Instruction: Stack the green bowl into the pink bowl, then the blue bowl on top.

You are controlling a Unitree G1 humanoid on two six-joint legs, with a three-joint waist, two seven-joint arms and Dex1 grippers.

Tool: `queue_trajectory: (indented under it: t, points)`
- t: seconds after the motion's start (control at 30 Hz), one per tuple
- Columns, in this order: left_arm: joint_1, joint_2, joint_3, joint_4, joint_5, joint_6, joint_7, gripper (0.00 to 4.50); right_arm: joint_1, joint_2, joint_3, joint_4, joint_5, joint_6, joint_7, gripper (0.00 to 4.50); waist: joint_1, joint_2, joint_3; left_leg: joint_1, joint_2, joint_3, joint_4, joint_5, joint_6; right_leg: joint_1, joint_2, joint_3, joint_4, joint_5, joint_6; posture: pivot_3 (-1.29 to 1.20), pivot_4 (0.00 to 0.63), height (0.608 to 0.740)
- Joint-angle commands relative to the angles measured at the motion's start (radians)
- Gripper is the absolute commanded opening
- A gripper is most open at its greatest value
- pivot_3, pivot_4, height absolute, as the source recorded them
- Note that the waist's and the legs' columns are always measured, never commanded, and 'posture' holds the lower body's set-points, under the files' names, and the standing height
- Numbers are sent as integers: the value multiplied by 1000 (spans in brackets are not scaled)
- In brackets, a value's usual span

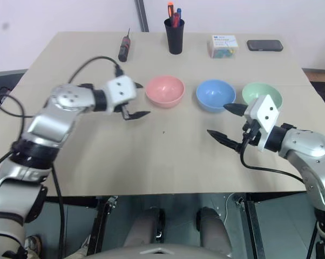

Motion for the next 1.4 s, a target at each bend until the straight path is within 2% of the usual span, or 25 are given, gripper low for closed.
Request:
queue_trajectory:
  t: [0.03,0.13,0.27,0.37,0.4,0.5,0.63,0.77,0.87,1.07,1.13,1.17,1.4]
  points:
    - [-99,-57,-52,153,108,-140,-7,4500,15,16,-9,-71,-21,-15,-43,4492,0,0,0,-1,0,0,0,0,0,-1,0,0,0,0,0,0,150,740]
    - [-165,-107,-84,281,166,-249,-21,3709,55,26,-27,-110,-28,-9,-71,4500,-4,0,0,-8,0,-3,3,0,0,-6,0,-3,0,0,0,0,150,740]
    - [-224,-147,-93,412,199,-351,-49,1901,89,32,-42,-138,-34,-6,-97,4500,-5,0,0,-10,0,-4,3,0,0,-8,0,-4,1,0,0,0,150,740]
    - [-249,-181,-88,473,204,-395,-75,371,110,34,-50,-151,-40,-8,-113,4500,-3,0,0,-10,0,-6,4,0,0,-7,0,-6,1,0,0,0,150,740]
    - [-251,-187,-83,482,200,-404,-88,145,114,34,-51,-153,-41,-9,-117,4500,-3,0,0,-10,0,-6,4,0,0,-7,0,-6,1,0,0,0,150,740]
    - [-237,-195,-61,467,163,-409,-160,145,124,34,-54,-156,-46,-15,-125,4500,-3,0,0,-11,0,-7,5,0,0,-7,0,-6,2,0,0,0,150,740]
    - [-149,-129,-22,239,0,-338,-412,145,139,32,-73,-152,-50,-25,-124,4500,-10,0,0,-11,0,-7,5,0,0,-7,0,-7,2,0,0,0,150,740]
    - [-61,-68,5,14,-127,-279,-556,145,148,35,-79,-140,-59,-39,-121,4500,-8,1,0,-10,0,-8,4,0,0,-7,0,-7,3,0,0,0,150,740]
    - [-16,-63,7,-110,-170,-206,-582,145,147,38,-72,-131,-67,-49,-121,4500,-1,1,0,-10,0,-9,6,0,0,-5,-1,-8,3,0,0,0,150,740]
    - [4,-113,-36,-120,-115,-177,-548,145,134,45,-51,-113,-83,-58,-118,4500,2,1,0,-9,-1,-11,8,0,0,-2,-1,-10,3,0,0,0,150,740]
    - [-2,-132,-48,-98,-77,-201,-526,718,134,44,-45,-105,-93,-63,-115,4500,-1,1,0,-9,-1,-12,8,0,0,-2,-1,-10,3,0,0,0,150,740]
    - [-2,-140,-48,-93,-71,-199,-521,859,136,44,-46,-103,-95,-63,-114,4500,-1,1,0,-9,-1,-12,8,0,0,-2,0,-10,3,0,0,0,150,740]
    - [3,-148,-14,-132,-78,-154,-486,3742,138,37,-58,-61,-136,-87,-110,4500,-4,1,0,-9,-1,-12,8,0,0,-2,-1,-10,3,0,0,0,150,740]
